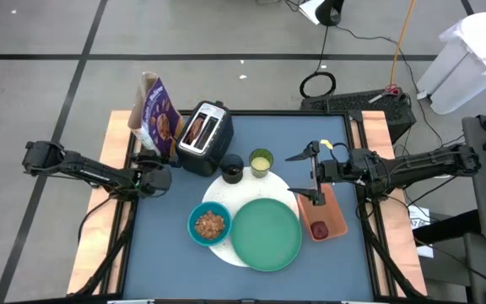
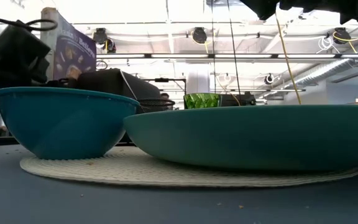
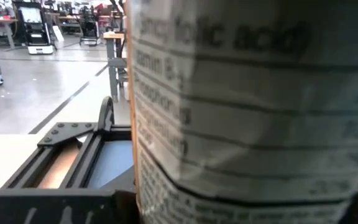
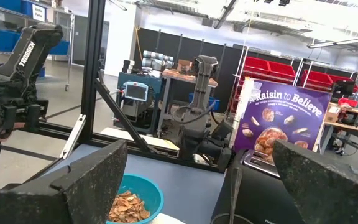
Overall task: Arrange a breakfast setting
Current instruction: Pour the cereal from the purple cereal box into the blue bowl
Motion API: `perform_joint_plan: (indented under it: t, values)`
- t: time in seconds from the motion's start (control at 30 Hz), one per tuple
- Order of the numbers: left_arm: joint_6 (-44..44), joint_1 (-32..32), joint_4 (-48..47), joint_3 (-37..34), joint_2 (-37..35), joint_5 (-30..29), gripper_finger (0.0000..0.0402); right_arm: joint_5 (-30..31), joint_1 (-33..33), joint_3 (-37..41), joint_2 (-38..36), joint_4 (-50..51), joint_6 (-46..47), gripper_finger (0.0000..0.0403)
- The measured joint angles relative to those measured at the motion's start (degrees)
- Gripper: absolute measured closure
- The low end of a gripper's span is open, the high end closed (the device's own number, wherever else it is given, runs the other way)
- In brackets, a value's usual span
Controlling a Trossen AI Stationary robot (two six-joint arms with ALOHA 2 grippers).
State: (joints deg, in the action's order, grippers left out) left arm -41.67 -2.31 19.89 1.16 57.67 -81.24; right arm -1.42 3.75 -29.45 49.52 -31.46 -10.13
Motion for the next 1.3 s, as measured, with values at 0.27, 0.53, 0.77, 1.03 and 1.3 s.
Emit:
perform_joint_plan:
  t: [0.27,0.53,0.77,1.03,1.3]
  values:
    - [-7.10,2.90,-2.64,0.01,5.28,6.61,0.0254,-0.06,0.00,0.00,0.00,0.00,0.00,0.0007]
    - [-10.65,4.44,-2.72,0.07,7.52,8.08,0.0253,-0.08,0.00,0.00,0.00,0.00,0.02,0.0007]
    - [-11.23,4.44,-2.75,0.07,7.52,9.39,0.0234,-0.10,0.00,0.00,0.00,0.00,0.00,0.0007]
    - [-13.14,4.48,-2.88,0.07,7.54,9.84,0.0228,-0.10,0.00,0.00,0.00,0.00,0.01,0.0007]
    - [-13.81,4.48,-2.94,0.05,7.54,10.41,0.0224,-0.10,0.00,0.00,0.00,0.00,0.00,0.0007]
